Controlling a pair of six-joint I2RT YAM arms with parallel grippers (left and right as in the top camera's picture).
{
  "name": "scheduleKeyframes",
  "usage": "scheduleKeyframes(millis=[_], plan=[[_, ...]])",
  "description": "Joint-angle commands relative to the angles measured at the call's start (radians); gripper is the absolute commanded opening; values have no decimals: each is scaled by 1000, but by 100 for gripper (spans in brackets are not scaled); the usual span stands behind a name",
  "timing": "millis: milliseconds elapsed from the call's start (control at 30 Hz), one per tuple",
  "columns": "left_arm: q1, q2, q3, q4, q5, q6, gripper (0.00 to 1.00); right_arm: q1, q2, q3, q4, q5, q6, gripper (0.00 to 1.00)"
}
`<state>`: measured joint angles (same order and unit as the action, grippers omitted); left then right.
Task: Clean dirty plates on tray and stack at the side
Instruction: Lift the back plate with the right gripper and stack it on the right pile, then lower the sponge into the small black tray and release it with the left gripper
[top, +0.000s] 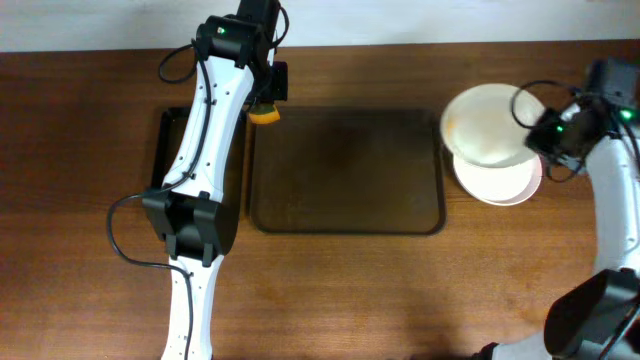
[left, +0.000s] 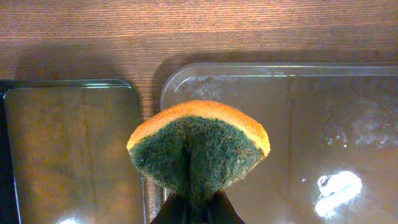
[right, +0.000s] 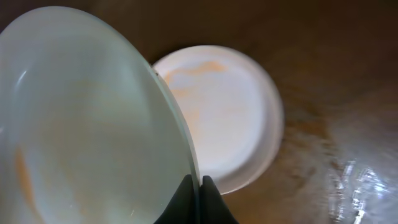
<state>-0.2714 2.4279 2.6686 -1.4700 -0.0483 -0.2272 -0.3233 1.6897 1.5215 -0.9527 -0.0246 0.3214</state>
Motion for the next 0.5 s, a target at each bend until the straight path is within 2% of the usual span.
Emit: scheduleKeyframes(millis=[0,167,233,333,433,467], plan=[[6,13,16,4,6,13,0,-79,10,-129,101,17,1,4],[6,13,16,19,0,13,0,-115,80,-304,364,56,5,4],[6,13,16,18,-47,21,0,-106,133,-306,379,49,8,5],[19,13,16,11,-90,21,0,-76,156,-304,355,-3,3,31],[69,13,16,-41,-90,21,0,-60,143,-233,245,-70,-30,36],[101,13,16,-73,-90,21,0,-50,134,-168,170,-70,-30,41]])
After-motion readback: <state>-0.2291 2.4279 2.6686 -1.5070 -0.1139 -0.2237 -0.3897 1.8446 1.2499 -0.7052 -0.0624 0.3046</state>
